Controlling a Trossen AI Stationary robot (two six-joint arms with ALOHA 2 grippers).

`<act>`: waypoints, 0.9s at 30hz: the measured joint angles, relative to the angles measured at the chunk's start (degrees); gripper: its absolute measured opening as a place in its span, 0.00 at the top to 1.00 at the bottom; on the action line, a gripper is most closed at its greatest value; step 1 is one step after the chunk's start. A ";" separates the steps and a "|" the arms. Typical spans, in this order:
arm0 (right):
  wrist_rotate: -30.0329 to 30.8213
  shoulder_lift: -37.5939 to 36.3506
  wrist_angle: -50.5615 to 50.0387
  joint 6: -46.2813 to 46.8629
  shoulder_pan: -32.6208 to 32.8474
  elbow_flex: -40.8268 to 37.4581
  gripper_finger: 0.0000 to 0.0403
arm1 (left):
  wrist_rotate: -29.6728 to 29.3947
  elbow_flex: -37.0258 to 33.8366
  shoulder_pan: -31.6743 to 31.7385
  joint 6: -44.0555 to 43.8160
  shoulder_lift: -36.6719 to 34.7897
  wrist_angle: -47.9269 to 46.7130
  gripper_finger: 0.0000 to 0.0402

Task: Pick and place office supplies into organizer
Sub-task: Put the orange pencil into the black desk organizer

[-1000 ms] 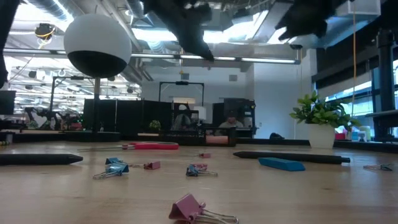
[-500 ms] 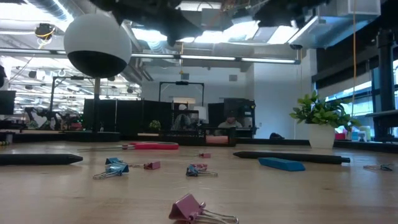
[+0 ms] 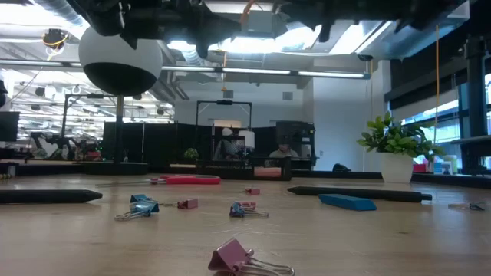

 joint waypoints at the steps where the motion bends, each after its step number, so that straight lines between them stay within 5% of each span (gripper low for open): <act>1: -0.09 1.05 1.59 0.03 -0.20 0.29 0.59 | -0.09 0.00 -0.23 0.36 0.00 0.20 0.96; 20: -6.42 8.97 -9.49 -4.17 -1.70 16.61 0.60 | 0.09 0.00 -0.47 0.37 0.02 0.34 0.96; 27: -6.39 8.94 -9.89 -4.36 -1.71 16.91 0.71 | 0.08 0.00 -0.47 0.35 0.04 0.34 0.96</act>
